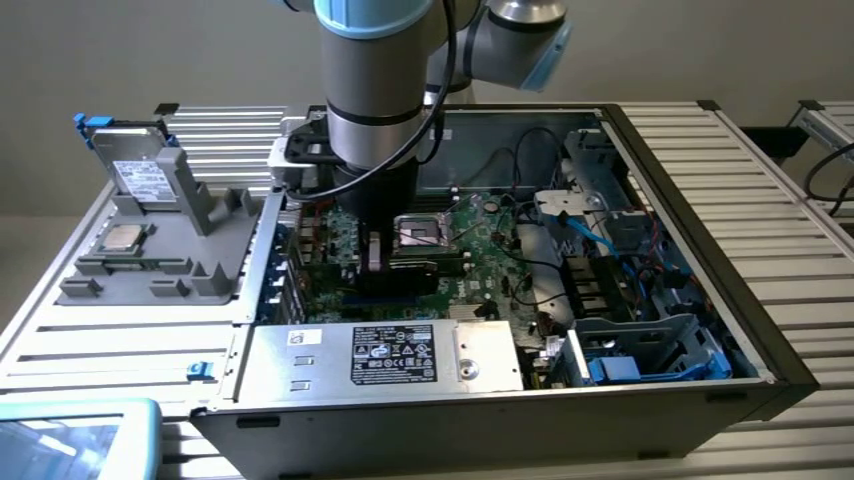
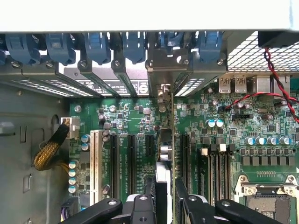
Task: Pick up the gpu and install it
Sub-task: 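Insert the gpu into the slot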
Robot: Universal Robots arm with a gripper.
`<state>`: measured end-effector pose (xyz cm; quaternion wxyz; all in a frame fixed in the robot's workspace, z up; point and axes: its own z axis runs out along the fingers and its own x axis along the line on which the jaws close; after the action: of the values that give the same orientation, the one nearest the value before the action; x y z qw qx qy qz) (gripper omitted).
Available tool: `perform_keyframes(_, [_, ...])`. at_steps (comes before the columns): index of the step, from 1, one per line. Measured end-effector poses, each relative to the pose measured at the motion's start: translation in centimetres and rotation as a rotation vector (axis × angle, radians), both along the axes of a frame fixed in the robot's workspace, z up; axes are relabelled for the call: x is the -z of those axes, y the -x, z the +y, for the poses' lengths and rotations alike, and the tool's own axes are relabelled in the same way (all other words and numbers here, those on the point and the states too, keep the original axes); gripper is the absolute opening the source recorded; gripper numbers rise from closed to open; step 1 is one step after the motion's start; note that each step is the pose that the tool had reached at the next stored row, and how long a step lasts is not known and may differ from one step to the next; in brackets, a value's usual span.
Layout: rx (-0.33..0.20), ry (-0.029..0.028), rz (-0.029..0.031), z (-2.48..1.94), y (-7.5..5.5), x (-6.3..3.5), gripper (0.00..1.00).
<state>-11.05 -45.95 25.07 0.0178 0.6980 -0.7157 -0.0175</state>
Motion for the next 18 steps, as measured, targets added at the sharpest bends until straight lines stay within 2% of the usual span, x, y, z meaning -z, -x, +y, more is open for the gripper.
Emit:
perform_keyframes(16, [0.0,0.001,0.0007,0.01,0.18,0.35,0.27])
perform_keyframes(18, [0.0,-0.0007,-0.0004,0.07,0.11,0.44,0.27])
